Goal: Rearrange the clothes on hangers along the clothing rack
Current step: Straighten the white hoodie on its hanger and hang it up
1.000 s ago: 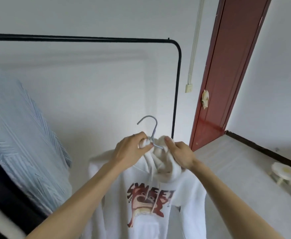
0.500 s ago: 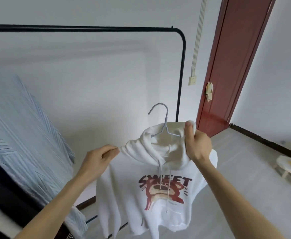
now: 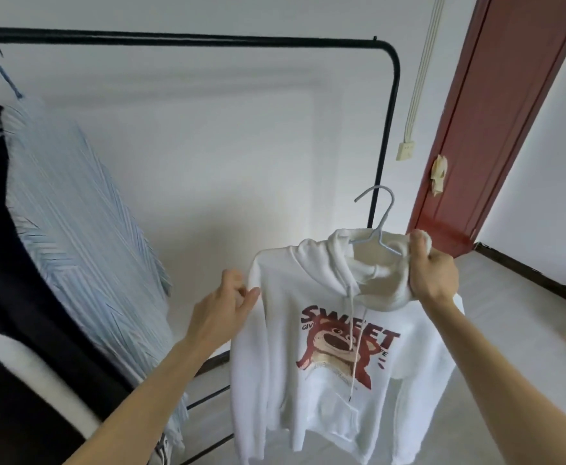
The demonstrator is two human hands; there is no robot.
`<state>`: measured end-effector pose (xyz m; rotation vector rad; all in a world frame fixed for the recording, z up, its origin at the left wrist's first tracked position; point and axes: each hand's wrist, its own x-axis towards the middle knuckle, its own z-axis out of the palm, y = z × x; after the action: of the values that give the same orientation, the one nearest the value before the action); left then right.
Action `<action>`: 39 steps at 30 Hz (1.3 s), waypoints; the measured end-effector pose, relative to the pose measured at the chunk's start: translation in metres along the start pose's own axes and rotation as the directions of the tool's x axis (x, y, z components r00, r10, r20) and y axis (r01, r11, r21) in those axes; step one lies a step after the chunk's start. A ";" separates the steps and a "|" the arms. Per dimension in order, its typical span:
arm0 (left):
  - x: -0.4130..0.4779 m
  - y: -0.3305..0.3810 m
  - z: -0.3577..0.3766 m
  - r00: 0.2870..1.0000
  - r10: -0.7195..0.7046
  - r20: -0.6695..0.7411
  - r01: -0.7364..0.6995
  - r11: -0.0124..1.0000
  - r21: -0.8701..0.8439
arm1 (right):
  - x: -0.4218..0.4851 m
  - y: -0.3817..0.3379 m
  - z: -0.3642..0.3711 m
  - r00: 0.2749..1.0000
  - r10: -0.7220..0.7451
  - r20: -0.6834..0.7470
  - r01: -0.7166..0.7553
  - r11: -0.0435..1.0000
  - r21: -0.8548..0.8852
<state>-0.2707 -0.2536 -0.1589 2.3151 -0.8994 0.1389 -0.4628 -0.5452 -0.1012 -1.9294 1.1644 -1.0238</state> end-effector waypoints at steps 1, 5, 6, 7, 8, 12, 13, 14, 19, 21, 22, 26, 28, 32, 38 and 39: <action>0.006 0.004 0.001 1.000 -0.030 0.000 0.030 0.999 -0.033 | -0.003 -0.001 0.003 1.000 0.020 0.011 -0.020 1.000 0.019; 0.035 0.002 -0.003 0.998 -0.030 0.057 0.020 0.985 0.174 | -0.010 -0.004 0.015 0.996 0.057 0.064 -0.061 0.996 0.059; 0.038 -0.002 -0.007 1.000 0.003 0.026 -0.009 0.963 0.268 | -0.010 -0.002 0.015 0.996 0.077 0.046 -0.079 0.995 0.056; 0.038 -0.006 -0.012 0.999 0.036 0.001 -0.034 0.941 0.336 | -0.009 0.000 0.014 0.995 0.101 0.021 -0.102 0.993 0.055; 0.037 -0.012 -0.014 0.998 0.056 -0.023 -0.045 0.936 0.349 | -0.007 0.002 0.012 0.992 0.125 -0.001 -0.124 0.990 0.063; 0.030 -0.038 -0.015 0.995 -0.042 0.089 0.017 0.963 0.270 | -0.007 -0.002 0.009 0.992 0.125 0.003 -0.125 0.991 0.048; 0.032 -0.038 -0.014 0.990 -0.069 0.124 0.041 0.976 0.215 | -0.008 -0.004 0.011 0.994 0.110 0.006 -0.110 0.994 0.027; 0.034 -0.032 -0.015 0.984 -0.093 0.151 0.080 0.993 0.089 | -0.011 -0.006 0.013 0.994 0.105 0.008 -0.105 0.994 0.011; 0.064 0.041 -0.026 0.972 0.016 0.233 0.042 0.969 -0.244 | -0.022 -0.016 0.025 0.997 0.050 0.051 -0.050 0.999 -0.002; 0.072 0.073 -0.023 0.927 0.041 0.372 -0.011 0.996 -0.083 | -0.027 -0.024 0.028 0.998 0.002 0.059 -0.002 1.000 0.001; 0.074 0.086 -0.020 0.911 0.059 0.408 -0.032 0.997 -0.073 | -0.028 -0.027 0.030 0.999 -0.014 0.053 0.014 1.000 0.002; 0.075 0.112 -0.008 0.936 0.192 0.295 -0.127 0.966 -0.227 | -0.020 -0.011 0.023 0.995 -0.077 0.059 0.071 0.992 0.102; 0.072 0.112 -0.005 0.970 0.167 0.177 -0.143 0.980 -0.138 | -0.007 0.010 0.014 0.995 -0.074 0.072 0.066 0.991 0.113; 0.070 0.099 -0.004 0.987 0.127 0.101 -0.104 0.974 -0.203 | 0.004 0.039 0.002 0.975 0.086 0.204 -0.098 0.994 0.050; 0.068 0.101 -0.011 0.997 0.009 0.080 0.023 0.921 -0.390 | 0.010 0.012 0.013 0.892 -0.058 0.449 0.106 0.991 -0.082; 0.065 0.104 -0.011 0.997 -0.014 0.071 0.039 0.930 -0.366 | 0.012 0.001 0.015 0.874 -0.120 0.470 0.162 0.985 -0.050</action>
<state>-0.2859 -0.3421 -0.0746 1.9898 -0.8456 -0.1127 -0.4465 -0.5543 -0.1063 -2.1966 0.8109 -0.5305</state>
